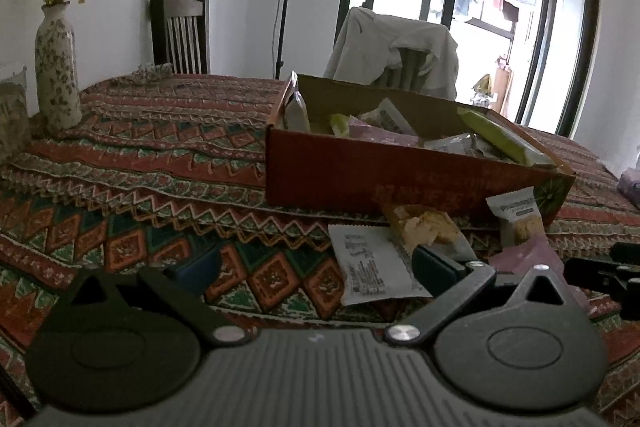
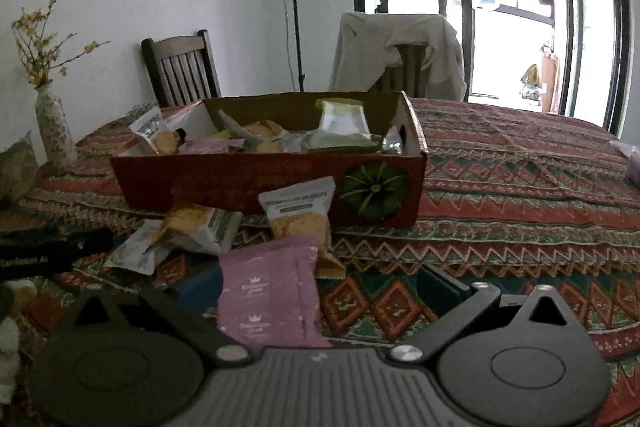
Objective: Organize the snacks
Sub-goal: 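Grasp the pink Delicious food packet with the right tool, then grasp the white printed packet with the left tool while the right tool holds the pink packet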
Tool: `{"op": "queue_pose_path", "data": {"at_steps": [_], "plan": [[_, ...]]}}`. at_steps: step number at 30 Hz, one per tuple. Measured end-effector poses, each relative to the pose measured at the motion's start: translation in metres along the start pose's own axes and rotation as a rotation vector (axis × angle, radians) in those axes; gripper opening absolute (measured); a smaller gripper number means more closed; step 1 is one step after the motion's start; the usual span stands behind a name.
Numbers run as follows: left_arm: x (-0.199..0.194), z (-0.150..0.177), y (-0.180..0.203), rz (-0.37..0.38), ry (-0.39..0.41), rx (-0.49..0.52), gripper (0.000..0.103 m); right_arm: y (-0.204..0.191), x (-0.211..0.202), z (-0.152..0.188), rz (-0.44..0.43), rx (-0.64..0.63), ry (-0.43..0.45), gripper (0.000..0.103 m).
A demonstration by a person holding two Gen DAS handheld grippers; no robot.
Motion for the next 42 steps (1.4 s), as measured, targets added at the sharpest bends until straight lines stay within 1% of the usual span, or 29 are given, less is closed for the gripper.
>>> {"op": "queue_pose_path", "data": {"at_steps": [4, 5, 10, 11, 13, 15, 17, 18, 19, 22, 25, 28, 31, 33, 34, 37, 39, 41, 42], "plan": [[0.000, 0.000, -0.001, 0.008, 0.001, -0.010, 0.103, -0.004, 0.007, -0.003, 0.012, 0.009, 0.000, 0.101], [0.000, 0.000, -0.001, 0.010, 0.002, -0.013, 0.103, -0.008, 0.009, -0.002, 0.004, 0.005, -0.007, 0.100], [0.001, 0.002, -0.002, 0.015, -0.006, -0.024, 0.103, -0.025, 0.023, 0.010, -0.011, -0.035, -0.056, 0.099], [0.002, 0.002, -0.002, 0.017, -0.007, -0.028, 0.103, -0.028, 0.028, 0.013, -0.007, -0.045, -0.070, 0.098], [0.002, 0.002, -0.002, 0.016, -0.011, -0.029, 0.103, -0.031, 0.036, 0.018, 0.003, -0.058, -0.092, 0.092], [0.002, 0.002, -0.002, 0.017, -0.011, -0.029, 0.103, -0.032, 0.040, 0.022, 0.007, -0.059, -0.104, 0.079], [0.003, 0.003, -0.002, 0.016, -0.014, -0.027, 0.103, -0.031, 0.039, 0.023, 0.017, -0.066, -0.097, 0.071], [0.003, 0.003, -0.002, 0.015, -0.015, -0.027, 0.103, -0.031, 0.038, 0.023, 0.014, -0.067, -0.094, 0.063], [0.003, 0.003, -0.002, 0.016, -0.015, -0.028, 0.103, -0.031, 0.036, 0.024, 0.006, -0.063, -0.091, 0.062], [0.005, 0.003, -0.002, 0.010, -0.023, -0.022, 0.103, -0.029, 0.030, 0.025, 0.000, -0.059, -0.083, 0.060], [0.005, 0.004, -0.001, 0.005, -0.022, -0.018, 0.103, -0.026, 0.021, 0.023, -0.010, -0.051, -0.052, 0.060], [0.009, 0.006, -0.001, -0.009, -0.059, -0.014, 0.103, -0.020, 0.010, 0.019, -0.011, -0.036, -0.025, 0.060], [0.009, 0.004, 0.005, 0.002, -0.081, 0.002, 0.103, -0.008, 0.001, 0.012, -0.004, -0.009, 0.016, 0.060], [0.010, 0.003, 0.014, 0.037, -0.097, 0.007, 0.103, 0.005, -0.001, 0.007, 0.017, 0.013, 0.033, 0.060], [0.012, 0.004, 0.019, 0.041, -0.112, 0.012, 0.103, 0.012, -0.002, 0.005, 0.028, 0.025, 0.041, 0.060], [0.021, 0.006, 0.029, 0.019, -0.155, 0.039, 0.103, 0.029, -0.004, 0.001, 0.050, 0.063, 0.059, 0.060], [0.028, 0.007, 0.032, -0.018, -0.180, 0.064, 0.103, 0.040, -0.006, -0.001, 0.058, 0.084, 0.069, 0.060], [0.036, 0.006, 0.031, -0.058, -0.191, 0.074, 0.103, 0.047, -0.008, 0.000, 0.061, 0.097, 0.073, 0.060], [0.038, 0.006, 0.031, -0.062, -0.192, 0.070, 0.103, 0.051, -0.008, 0.000, 0.061, 0.104, 0.075, 0.060]]}}
Point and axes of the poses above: each gripper's, at about its wrist camera, not at the fingertips, and x roughly the way its jaws point, y to its right, z to its underside, the point moved 10 cm from there along x, roughly the way its jaws point, and after that the axes turned 8 degrees about x, right-handed, at the moved point
